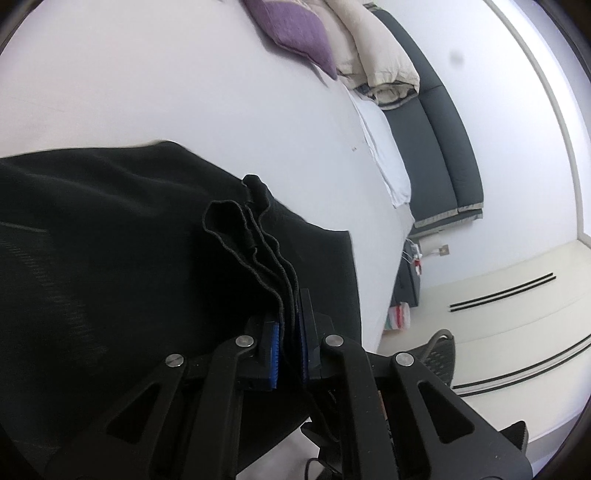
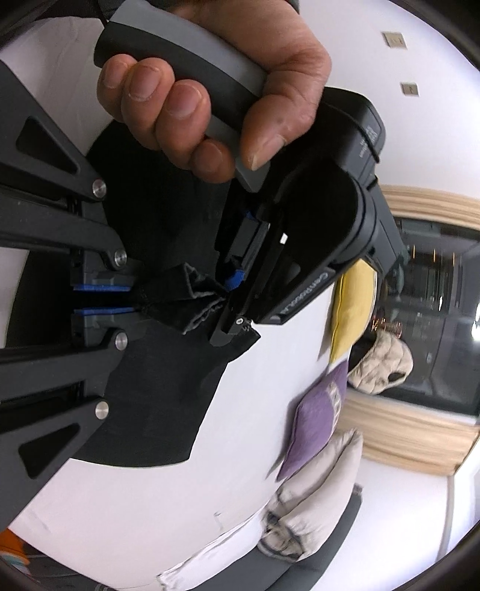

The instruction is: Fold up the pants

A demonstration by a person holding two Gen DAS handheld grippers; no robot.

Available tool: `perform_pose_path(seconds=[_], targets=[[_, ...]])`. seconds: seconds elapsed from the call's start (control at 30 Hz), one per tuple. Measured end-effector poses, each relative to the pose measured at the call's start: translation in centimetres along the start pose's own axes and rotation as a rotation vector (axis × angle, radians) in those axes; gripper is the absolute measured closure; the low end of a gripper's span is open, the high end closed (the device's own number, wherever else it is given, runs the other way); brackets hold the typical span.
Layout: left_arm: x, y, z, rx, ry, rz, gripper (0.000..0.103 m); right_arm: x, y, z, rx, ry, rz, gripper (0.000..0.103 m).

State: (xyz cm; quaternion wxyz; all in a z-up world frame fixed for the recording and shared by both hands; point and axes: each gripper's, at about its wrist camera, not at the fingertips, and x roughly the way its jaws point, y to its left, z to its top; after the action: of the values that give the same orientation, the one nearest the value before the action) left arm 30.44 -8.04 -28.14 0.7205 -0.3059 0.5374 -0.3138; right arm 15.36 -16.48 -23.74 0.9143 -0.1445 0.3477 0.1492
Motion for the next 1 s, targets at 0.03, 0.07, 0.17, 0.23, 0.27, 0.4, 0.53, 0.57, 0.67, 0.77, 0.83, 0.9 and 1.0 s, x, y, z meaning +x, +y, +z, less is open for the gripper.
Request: perform_pose_path(seconds=[0.03,0.07,0.17,0.23,0.27,0.4,0.53,0.57,0.67,0.77,0.83,0.9,1.0], targets=[[-0.6,0.5,-0.1,-0.004,-0.004,0.009,0.097,0.2,0.7,0.1,-0.009,0.005,0.010,0.096],[-0.6,0.5,-0.8,-0.010,-0.007,0.019,0.097,0.5,1.3,0.2,-0.015,0.010,0.017,0.096],[-1.4,2.5,-1.1,-0.036,-0.016,0.040,0.097,1.3,2.3,0.2,-0.025,0.025,0.035,0.096],[-1.7,3.6,-1.4,-0.048,-0.020,0.056,0.097,1.8,2.6,0.2,-0.028,0.034,0.044,0.096],[-2.0,4.3,-1.4,-0.050,-0.020,0.063,0.097,2.2,2.9,0.2,-0.028,0.040,0.048,0.096],[-1.7,6.6,-1.9,-0.069,-0.017,0.102,0.096,3.9,3.5,-0.2,-0.018,0.076,0.077,0.095],[-1.3,6.6,-2.6,-0.039,-0.006,0.140,0.095,5.5,4.9,-1.4,-0.012,0.140,0.108,0.088],[-1.4,6.4,-2.6,-0.029,-0.003,0.155,0.095,5.5,4.9,-1.6,-0.007,0.152,0.115,0.085],[-3.0,5.4,-2.8,0.012,-0.032,0.229,0.092,4.0,3.6,-2.1,0.072,0.161,0.213,0.058],[-6.2,3.8,-3.0,0.073,-0.122,0.299,0.092,1.4,0.3,-3.1,0.181,0.137,0.284,0.052],[-7.5,2.6,-2.9,0.105,-0.162,0.298,0.092,0.2,-3.5,-3.3,0.309,0.107,0.310,0.052],[-7.4,1.1,-3.1,0.162,-0.162,0.279,0.092,0.2,-7.7,-3.2,0.443,0.083,0.300,0.052],[-4.4,-0.7,-4.3,0.232,-0.090,0.230,0.092,1.5,-15.0,-2.8,0.643,0.040,0.324,0.052]])
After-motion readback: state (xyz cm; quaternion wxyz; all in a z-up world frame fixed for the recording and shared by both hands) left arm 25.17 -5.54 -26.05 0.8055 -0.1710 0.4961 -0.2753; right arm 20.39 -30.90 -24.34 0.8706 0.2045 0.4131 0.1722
